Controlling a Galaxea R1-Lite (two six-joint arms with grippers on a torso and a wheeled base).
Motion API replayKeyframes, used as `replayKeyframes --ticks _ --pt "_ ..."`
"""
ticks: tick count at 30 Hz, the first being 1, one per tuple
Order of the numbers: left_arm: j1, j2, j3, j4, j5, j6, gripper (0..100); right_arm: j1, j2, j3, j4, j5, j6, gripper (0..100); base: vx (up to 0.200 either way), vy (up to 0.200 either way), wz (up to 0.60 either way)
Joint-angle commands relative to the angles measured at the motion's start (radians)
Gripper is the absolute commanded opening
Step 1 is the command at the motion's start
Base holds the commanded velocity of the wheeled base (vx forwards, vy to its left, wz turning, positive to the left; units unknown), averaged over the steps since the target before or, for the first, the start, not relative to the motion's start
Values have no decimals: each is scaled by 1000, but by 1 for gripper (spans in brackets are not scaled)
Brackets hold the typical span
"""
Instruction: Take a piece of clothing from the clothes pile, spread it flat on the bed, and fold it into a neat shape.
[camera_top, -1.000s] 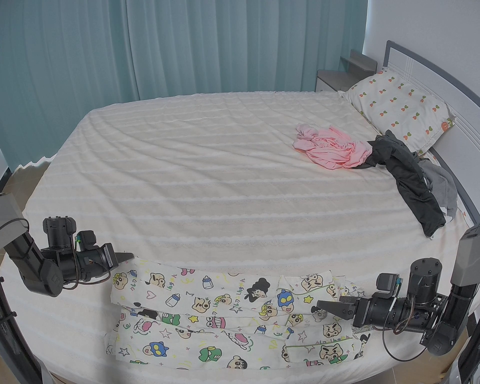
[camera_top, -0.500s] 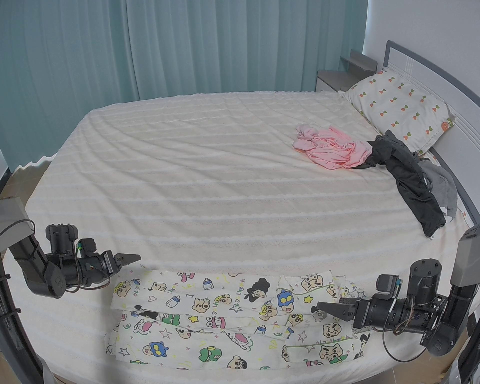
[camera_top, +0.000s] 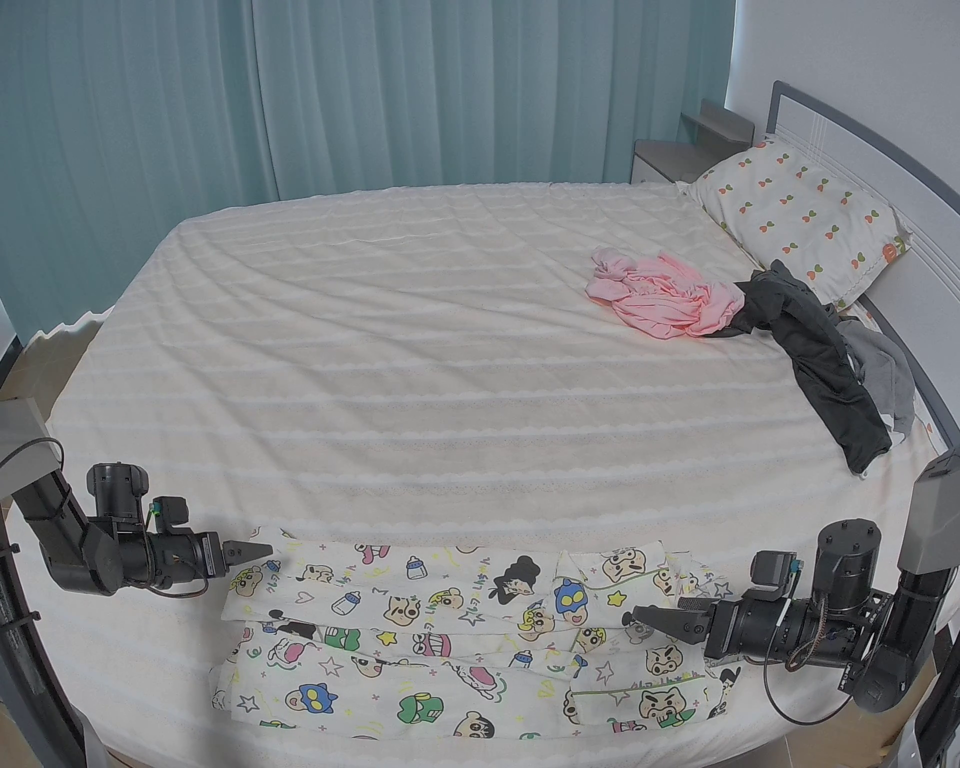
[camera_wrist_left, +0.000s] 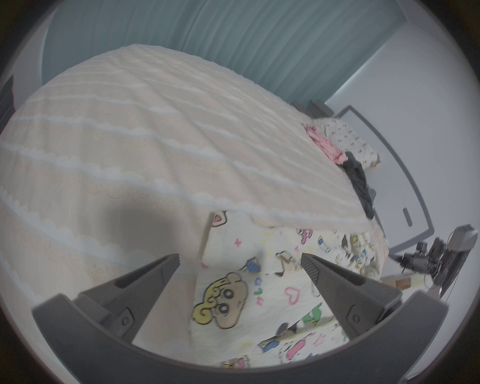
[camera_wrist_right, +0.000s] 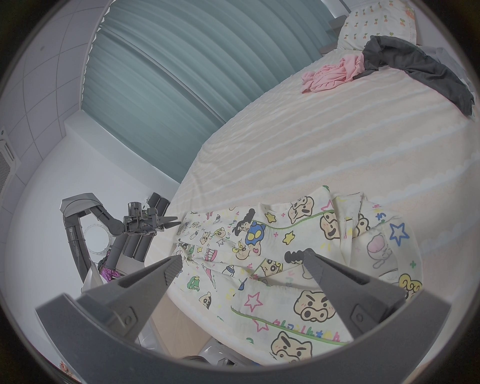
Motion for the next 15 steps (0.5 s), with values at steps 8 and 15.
replayKeyframes --ticks 8,15 --pt "-8 71 -90 110 -5 67 100 8 4 5 -15 2 0 100 0 0 0" --pt "-10 53 -77 110 -23 66 100 7 14 2 -15 2 0 100 0 0 0"
